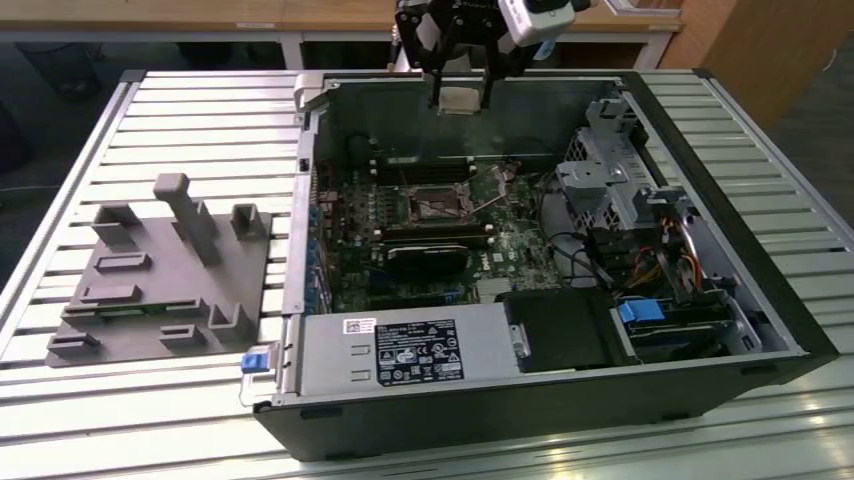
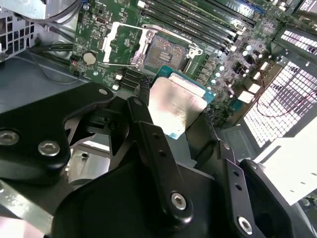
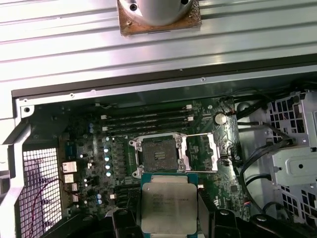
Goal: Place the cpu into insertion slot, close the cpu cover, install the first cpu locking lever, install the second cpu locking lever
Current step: 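Place the cpu into insertion slot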
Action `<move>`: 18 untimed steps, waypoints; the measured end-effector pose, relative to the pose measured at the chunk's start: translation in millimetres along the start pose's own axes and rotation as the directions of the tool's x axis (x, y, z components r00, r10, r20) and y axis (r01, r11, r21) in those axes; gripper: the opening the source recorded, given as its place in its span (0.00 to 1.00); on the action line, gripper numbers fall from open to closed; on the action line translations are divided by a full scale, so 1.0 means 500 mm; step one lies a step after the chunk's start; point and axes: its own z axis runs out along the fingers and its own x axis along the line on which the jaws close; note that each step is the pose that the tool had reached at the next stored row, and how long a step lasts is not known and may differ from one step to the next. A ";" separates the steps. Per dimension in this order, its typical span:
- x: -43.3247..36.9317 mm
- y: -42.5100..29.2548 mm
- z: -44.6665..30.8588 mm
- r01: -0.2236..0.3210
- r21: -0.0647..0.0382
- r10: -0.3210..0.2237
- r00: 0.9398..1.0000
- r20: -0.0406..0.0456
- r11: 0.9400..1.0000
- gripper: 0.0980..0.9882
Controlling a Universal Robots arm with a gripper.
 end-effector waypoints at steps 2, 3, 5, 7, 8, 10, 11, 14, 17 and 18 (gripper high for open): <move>0.000 0.000 0.000 -0.007 0.000 0.007 1.000 0.001 1.000 0.50; 0.000 0.000 0.000 -0.010 0.000 0.010 1.000 0.001 1.000 0.50; 0.000 0.000 0.000 -0.017 0.000 0.017 1.000 0.001 1.000 0.50; 0.000 0.000 0.000 -0.023 -0.001 0.023 1.000 0.002 1.000 0.50; 0.000 0.000 0.001 -0.026 -0.001 0.026 1.000 0.002 1.000 0.50; 0.000 0.000 0.001 -0.033 -0.001 0.033 0.999 0.003 0.999 0.50; 0.000 0.000 0.001 -0.036 -0.001 0.036 0.999 0.003 0.999 0.50; 0.000 0.000 0.001 -0.045 -0.001 0.045 0.999 0.004 0.999 0.50; 0.000 0.000 0.001 -0.055 -0.001 0.055 0.998 0.005 0.998 0.50; 0.000 0.000 0.001 -0.059 -0.001 0.059 0.998 0.005 0.998 0.50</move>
